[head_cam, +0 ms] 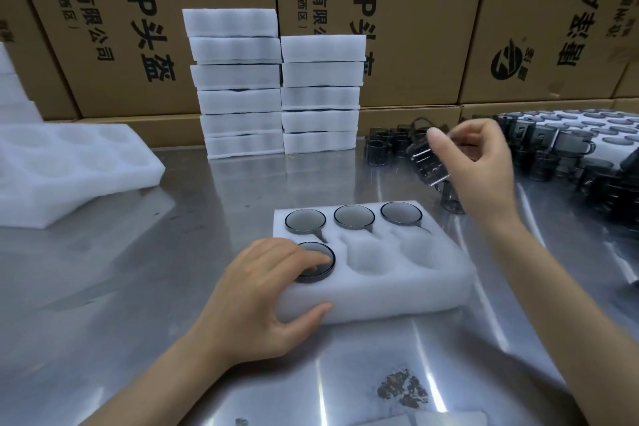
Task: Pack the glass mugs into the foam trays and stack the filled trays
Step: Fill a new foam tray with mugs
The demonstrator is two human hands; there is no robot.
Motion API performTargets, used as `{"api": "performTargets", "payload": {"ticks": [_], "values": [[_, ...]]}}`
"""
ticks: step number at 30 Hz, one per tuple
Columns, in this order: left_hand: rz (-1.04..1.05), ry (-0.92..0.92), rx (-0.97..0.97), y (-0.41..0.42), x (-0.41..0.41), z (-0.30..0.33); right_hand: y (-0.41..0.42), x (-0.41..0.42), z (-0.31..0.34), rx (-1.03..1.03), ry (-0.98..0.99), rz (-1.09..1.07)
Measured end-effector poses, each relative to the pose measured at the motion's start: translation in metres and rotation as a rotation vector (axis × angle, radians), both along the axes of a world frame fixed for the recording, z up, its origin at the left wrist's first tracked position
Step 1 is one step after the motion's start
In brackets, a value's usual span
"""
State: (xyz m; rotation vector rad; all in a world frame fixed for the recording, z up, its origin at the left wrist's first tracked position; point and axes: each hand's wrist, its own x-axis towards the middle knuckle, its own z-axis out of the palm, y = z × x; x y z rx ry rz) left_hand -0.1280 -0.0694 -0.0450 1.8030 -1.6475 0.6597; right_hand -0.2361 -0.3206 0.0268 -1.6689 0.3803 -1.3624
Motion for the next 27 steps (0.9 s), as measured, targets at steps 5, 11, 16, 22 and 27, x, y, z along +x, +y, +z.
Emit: {"api": "performTargets", "payload": {"ticks": [5,11,16,22,27], "values": [[0.006,-0.017,-0.008,0.0,-0.002,0.0,0.06,-0.007,-0.02,-0.418,0.283,0.004],[0.017,-0.007,0.011,0.001,-0.003,0.002,0.081,-0.008,-0.029,-0.601,0.523,-0.014],[0.012,0.006,0.022,0.001,-0.002,0.001,0.086,-0.006,-0.035,-0.548,0.637,-0.109],[0.001,0.0,0.02,-0.001,-0.002,-0.001,0.095,-0.001,-0.039,-0.629,0.764,-0.308],[0.002,-0.027,0.034,-0.002,-0.006,0.005,0.088,-0.01,-0.038,-0.618,0.723,-0.196]]}}
